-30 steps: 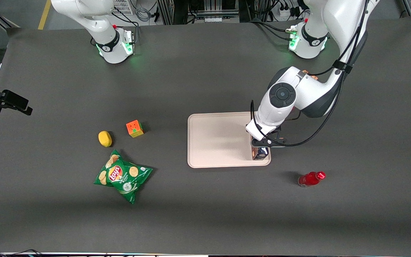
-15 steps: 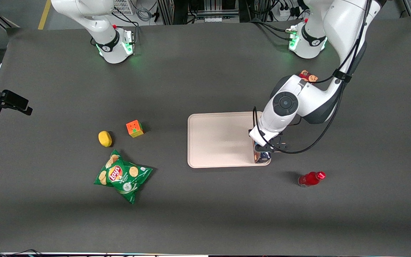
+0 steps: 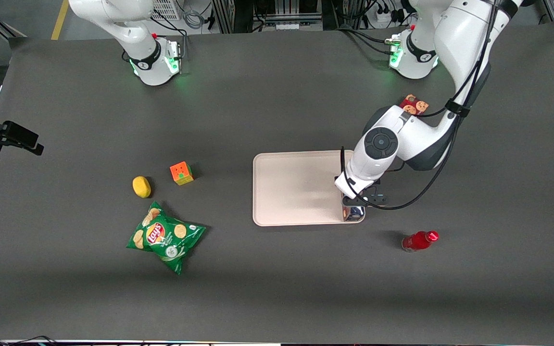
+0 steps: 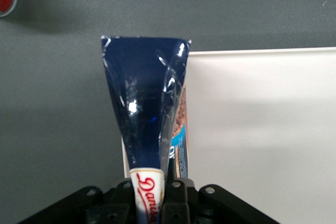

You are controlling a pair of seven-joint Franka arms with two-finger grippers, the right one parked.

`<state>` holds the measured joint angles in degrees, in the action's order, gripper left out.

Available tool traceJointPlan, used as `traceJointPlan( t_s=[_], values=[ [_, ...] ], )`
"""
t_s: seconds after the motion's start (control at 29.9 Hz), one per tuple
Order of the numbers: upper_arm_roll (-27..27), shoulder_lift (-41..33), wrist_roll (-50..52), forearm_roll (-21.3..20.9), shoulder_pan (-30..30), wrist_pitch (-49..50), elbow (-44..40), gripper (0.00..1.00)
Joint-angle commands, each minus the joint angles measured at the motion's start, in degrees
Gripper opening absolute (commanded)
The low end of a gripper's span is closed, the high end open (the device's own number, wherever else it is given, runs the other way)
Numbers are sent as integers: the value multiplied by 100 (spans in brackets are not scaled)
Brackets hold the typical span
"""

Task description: Place cookie box on tray

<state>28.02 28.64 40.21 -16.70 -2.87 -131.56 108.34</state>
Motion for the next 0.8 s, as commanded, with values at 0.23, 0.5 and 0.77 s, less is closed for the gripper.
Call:
traceJointPlan(
  t_s=[0.23,0.5,0.77],
  values=[
    [11,-16,154,-115,5,-107,47,100],
    [11,2,154,-115,5,-63,-6,100],
    [81,-200,93,-36,5,683,-471,100]
  ],
)
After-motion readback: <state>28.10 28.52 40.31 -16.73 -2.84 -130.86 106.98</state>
